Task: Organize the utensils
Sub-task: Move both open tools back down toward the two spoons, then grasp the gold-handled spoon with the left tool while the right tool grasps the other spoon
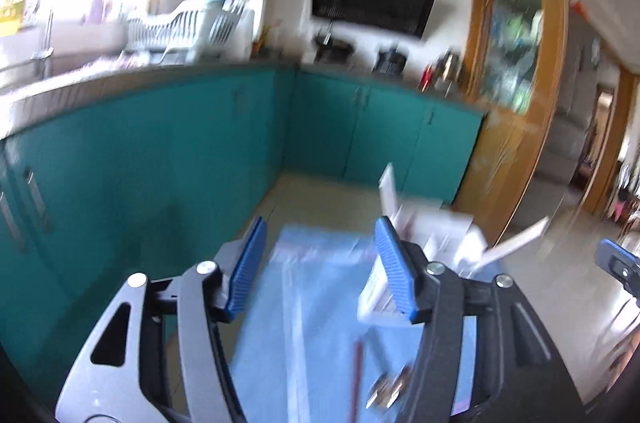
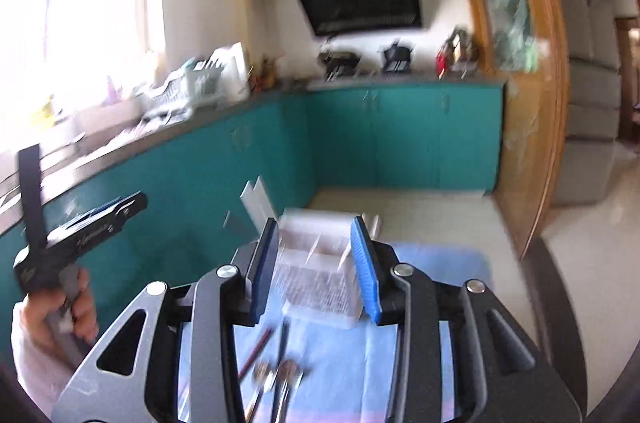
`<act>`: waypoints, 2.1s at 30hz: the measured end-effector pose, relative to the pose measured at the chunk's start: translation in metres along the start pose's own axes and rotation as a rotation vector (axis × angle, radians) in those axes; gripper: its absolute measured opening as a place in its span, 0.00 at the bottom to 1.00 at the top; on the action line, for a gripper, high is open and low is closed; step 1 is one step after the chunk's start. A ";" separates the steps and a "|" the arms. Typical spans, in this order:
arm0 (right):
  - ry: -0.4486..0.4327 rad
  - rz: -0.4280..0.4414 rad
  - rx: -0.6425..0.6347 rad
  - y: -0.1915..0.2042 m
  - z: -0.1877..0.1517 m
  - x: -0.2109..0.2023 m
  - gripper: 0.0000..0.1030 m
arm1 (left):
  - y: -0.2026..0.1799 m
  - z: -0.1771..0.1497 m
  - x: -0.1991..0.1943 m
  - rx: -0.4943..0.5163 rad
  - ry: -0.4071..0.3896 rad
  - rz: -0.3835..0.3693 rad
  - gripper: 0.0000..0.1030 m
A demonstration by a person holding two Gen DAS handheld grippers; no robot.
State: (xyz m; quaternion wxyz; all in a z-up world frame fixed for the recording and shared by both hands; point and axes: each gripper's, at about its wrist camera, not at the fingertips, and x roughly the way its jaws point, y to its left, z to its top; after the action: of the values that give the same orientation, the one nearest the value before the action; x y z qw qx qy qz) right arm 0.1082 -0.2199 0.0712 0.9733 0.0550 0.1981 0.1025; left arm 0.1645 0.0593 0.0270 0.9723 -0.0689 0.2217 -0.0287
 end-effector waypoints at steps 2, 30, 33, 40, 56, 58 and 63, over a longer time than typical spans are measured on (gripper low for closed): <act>0.139 0.014 0.030 -0.007 -0.038 0.022 0.36 | 0.009 -0.027 0.017 0.000 0.113 0.040 0.56; 0.659 0.354 0.258 -0.032 -0.155 0.222 0.03 | -0.021 -0.134 0.082 0.083 0.512 -0.099 0.63; 0.640 0.369 0.261 -0.037 -0.153 0.214 0.02 | -0.028 -0.135 0.090 0.084 0.524 -0.189 0.63; 0.599 0.288 0.225 -0.052 -0.147 0.181 0.02 | -0.054 -0.139 0.115 0.172 0.552 -0.338 0.60; 0.571 0.185 0.236 -0.085 -0.159 0.148 0.02 | -0.071 -0.143 0.159 0.238 0.662 -0.530 0.41; 0.573 0.188 0.238 -0.082 -0.162 0.151 0.02 | -0.071 -0.146 0.163 0.222 0.678 -0.558 0.40; 0.575 0.190 0.243 -0.081 -0.164 0.151 0.02 | -0.063 -0.152 0.169 0.155 0.711 -0.610 0.25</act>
State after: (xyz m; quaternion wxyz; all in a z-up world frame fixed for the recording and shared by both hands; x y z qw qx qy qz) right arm 0.1935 -0.2544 -0.1477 0.8498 0.1578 0.4697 0.1799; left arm 0.2493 -0.0360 -0.1715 0.7855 -0.0438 0.5076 -0.3513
